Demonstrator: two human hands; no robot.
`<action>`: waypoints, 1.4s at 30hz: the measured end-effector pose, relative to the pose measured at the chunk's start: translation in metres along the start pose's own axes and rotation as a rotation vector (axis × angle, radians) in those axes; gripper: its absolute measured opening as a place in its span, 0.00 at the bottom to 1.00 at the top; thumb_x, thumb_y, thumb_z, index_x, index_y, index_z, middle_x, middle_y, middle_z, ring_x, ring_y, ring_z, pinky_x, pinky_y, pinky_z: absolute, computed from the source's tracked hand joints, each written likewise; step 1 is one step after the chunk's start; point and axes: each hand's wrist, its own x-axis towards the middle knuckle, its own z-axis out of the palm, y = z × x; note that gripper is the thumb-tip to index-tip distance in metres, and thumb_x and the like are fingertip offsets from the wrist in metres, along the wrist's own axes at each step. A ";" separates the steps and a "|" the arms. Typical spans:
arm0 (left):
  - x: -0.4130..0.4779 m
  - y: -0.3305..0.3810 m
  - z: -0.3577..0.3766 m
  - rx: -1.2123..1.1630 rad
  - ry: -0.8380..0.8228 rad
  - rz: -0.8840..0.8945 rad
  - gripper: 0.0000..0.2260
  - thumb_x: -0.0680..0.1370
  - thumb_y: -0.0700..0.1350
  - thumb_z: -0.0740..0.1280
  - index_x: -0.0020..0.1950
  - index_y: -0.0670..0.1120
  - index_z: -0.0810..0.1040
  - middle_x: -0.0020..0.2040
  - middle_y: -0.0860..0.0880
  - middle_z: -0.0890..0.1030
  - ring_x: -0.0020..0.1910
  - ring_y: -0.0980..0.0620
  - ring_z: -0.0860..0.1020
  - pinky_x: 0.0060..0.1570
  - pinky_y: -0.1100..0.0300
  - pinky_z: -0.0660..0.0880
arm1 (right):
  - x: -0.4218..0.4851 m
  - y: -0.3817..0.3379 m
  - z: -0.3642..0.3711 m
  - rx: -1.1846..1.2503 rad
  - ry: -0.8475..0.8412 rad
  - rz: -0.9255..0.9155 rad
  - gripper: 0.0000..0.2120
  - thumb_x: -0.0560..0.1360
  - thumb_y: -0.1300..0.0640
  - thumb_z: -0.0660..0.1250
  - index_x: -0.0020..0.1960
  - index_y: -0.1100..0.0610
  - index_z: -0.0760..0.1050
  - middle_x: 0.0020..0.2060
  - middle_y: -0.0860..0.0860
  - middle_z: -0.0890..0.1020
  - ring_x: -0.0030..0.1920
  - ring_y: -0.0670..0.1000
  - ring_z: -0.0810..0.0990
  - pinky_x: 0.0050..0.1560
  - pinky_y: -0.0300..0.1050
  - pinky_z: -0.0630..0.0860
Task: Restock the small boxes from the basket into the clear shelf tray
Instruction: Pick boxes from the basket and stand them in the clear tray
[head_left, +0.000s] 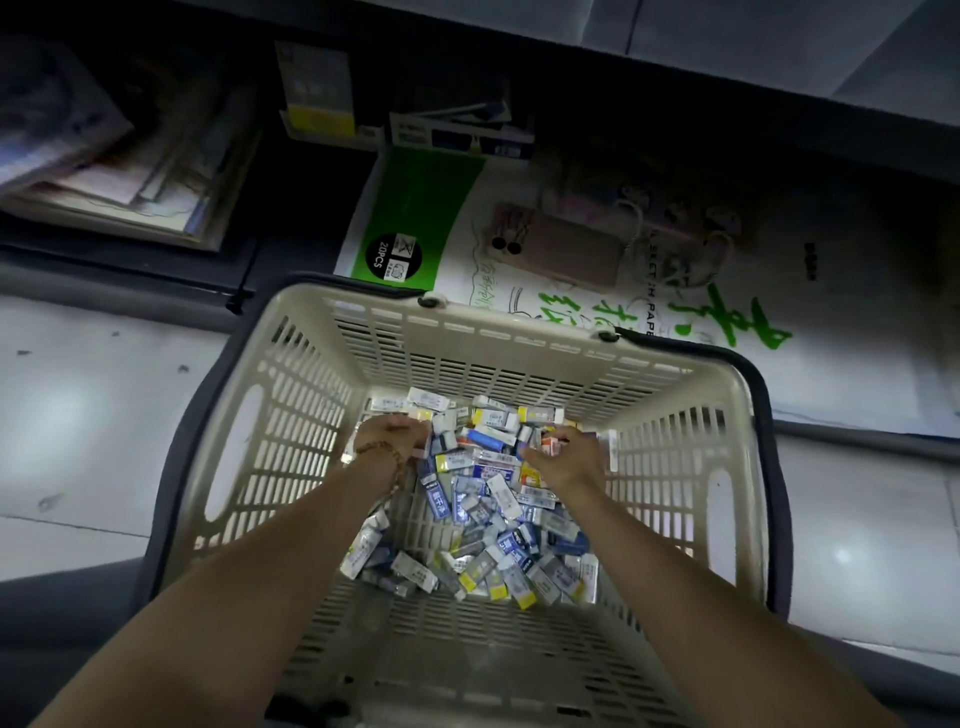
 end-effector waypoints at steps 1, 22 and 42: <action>-0.002 -0.001 0.002 0.024 0.007 0.041 0.13 0.72 0.43 0.72 0.31 0.48 0.72 0.32 0.52 0.74 0.43 0.55 0.76 0.50 0.64 0.73 | -0.001 0.000 0.001 -0.004 -0.002 -0.009 0.22 0.70 0.49 0.74 0.60 0.55 0.75 0.65 0.56 0.72 0.59 0.57 0.77 0.54 0.46 0.75; -0.062 -0.003 0.010 -0.347 -0.484 0.046 0.19 0.76 0.52 0.66 0.62 0.44 0.72 0.55 0.45 0.76 0.44 0.50 0.82 0.40 0.63 0.80 | -0.048 -0.013 0.004 0.684 -0.354 -0.003 0.11 0.77 0.55 0.65 0.56 0.57 0.79 0.43 0.50 0.83 0.40 0.47 0.81 0.41 0.38 0.78; -0.067 0.024 -0.013 -0.411 -0.439 0.121 0.07 0.81 0.48 0.58 0.47 0.46 0.71 0.33 0.48 0.80 0.22 0.58 0.77 0.25 0.65 0.76 | 0.000 -0.006 -0.028 0.472 0.004 -0.048 0.12 0.73 0.62 0.71 0.55 0.65 0.77 0.47 0.60 0.83 0.34 0.47 0.82 0.39 0.38 0.79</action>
